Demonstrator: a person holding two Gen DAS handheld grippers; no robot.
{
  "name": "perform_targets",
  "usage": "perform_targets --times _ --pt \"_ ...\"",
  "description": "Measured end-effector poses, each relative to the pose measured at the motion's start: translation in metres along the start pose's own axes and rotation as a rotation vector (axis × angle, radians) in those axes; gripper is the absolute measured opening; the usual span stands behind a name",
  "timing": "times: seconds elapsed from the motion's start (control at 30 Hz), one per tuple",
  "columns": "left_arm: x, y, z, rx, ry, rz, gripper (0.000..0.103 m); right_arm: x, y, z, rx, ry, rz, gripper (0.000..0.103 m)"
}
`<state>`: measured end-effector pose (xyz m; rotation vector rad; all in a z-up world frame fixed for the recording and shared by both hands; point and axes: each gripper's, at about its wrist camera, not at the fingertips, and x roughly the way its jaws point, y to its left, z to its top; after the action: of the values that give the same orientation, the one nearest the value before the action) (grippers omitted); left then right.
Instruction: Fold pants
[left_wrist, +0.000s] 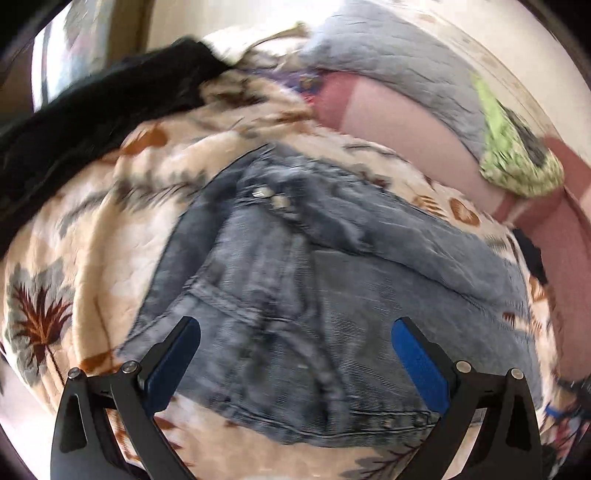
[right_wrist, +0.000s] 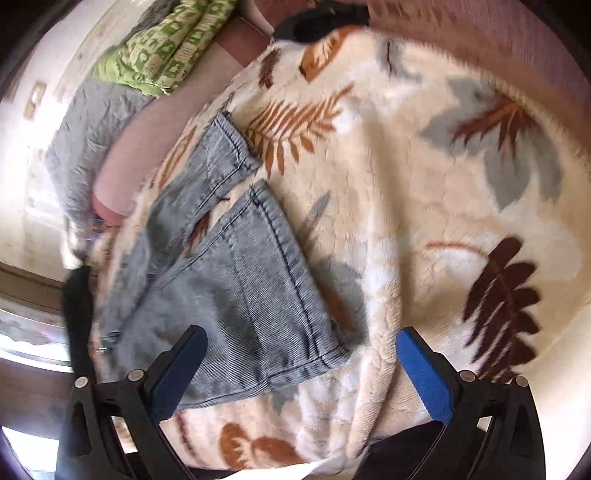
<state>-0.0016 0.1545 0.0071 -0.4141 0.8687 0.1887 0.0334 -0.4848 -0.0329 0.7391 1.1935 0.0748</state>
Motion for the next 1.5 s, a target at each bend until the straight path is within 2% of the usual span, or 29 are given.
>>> perform_targets --times 0.13,0.17,0.2,0.3,0.4,0.47,0.57,0.67,0.7,0.83,0.93,0.97,1.07,1.1,1.17,1.23,1.3,1.33,1.43,1.5 --pt "0.011 0.021 0.004 -0.071 0.068 -0.034 0.103 0.009 0.004 0.001 -0.018 0.01 -0.007 0.1" --pt "0.013 0.026 0.005 -0.096 0.086 -0.049 0.103 0.009 0.007 0.0 -0.026 0.005 -0.017 0.095" --pt "0.012 0.03 0.005 -0.121 0.095 -0.061 0.103 0.003 0.013 -0.001 -0.048 -0.013 -0.042 0.084" --pt "-0.001 0.035 0.009 -0.147 0.062 -0.091 0.103 -0.014 0.031 0.0 -0.134 -0.086 -0.069 0.081" --pt "-0.007 0.031 0.012 -0.125 0.048 -0.102 0.103 0.0 0.033 0.005 -0.153 -0.029 -0.047 0.081" --pt "0.0 0.027 0.012 -0.117 0.082 -0.132 0.103 0.02 0.03 0.005 -0.157 0.057 -0.046 0.081" --pt "0.015 0.031 0.01 -0.133 0.157 -0.187 0.103 0.026 0.034 0.002 -0.196 0.07 -0.081 0.079" --pt "0.03 0.039 0.007 -0.167 0.224 -0.202 0.103 0.026 0.033 0.001 -0.205 0.077 -0.106 0.044" --pt "0.033 0.041 0.007 -0.179 0.233 -0.212 0.103 0.027 0.03 0.001 -0.206 0.076 -0.121 0.038" --pt "0.038 0.052 0.011 -0.228 0.265 -0.271 0.103 0.023 0.021 0.0 -0.196 0.071 -0.106 0.037" --pt "0.037 0.055 0.01 -0.221 0.279 -0.291 0.103 0.023 0.022 -0.001 -0.21 0.067 -0.118 0.037" --pt "0.033 0.055 0.012 -0.217 0.279 -0.277 0.103 0.022 0.021 -0.002 -0.209 0.066 -0.117 0.037" --pt "0.011 0.055 0.022 -0.169 0.174 -0.234 0.102 0.022 0.021 -0.002 -0.207 0.066 -0.109 0.037" --pt "0.009 0.055 0.023 -0.158 0.171 -0.234 0.102 0.021 0.02 -0.002 -0.208 0.065 -0.11 0.037" --pt "0.019 0.054 0.019 -0.13 0.234 -0.204 0.102 0.024 0.024 -0.003 -0.213 0.064 -0.116 0.037" --pt "0.032 0.056 0.012 -0.088 0.281 -0.128 0.085 0.025 0.026 -0.003 -0.217 0.064 -0.123 0.037" --pt "0.03 0.055 0.013 -0.08 0.262 -0.112 0.081 0.025 0.027 -0.003 -0.218 0.062 -0.124 0.037" --pt "0.027 0.055 0.015 -0.081 0.249 -0.098 0.075 0.025 0.027 -0.003 -0.218 0.061 -0.123 0.037" --pt "0.019 0.057 0.019 -0.068 0.207 -0.097 0.073 0.026 0.026 -0.002 -0.211 0.061 -0.116 0.037" --pt "0.025 0.06 0.019 -0.063 0.231 -0.075 0.073 0.026 0.027 -0.002 -0.212 0.06 -0.119 0.037"
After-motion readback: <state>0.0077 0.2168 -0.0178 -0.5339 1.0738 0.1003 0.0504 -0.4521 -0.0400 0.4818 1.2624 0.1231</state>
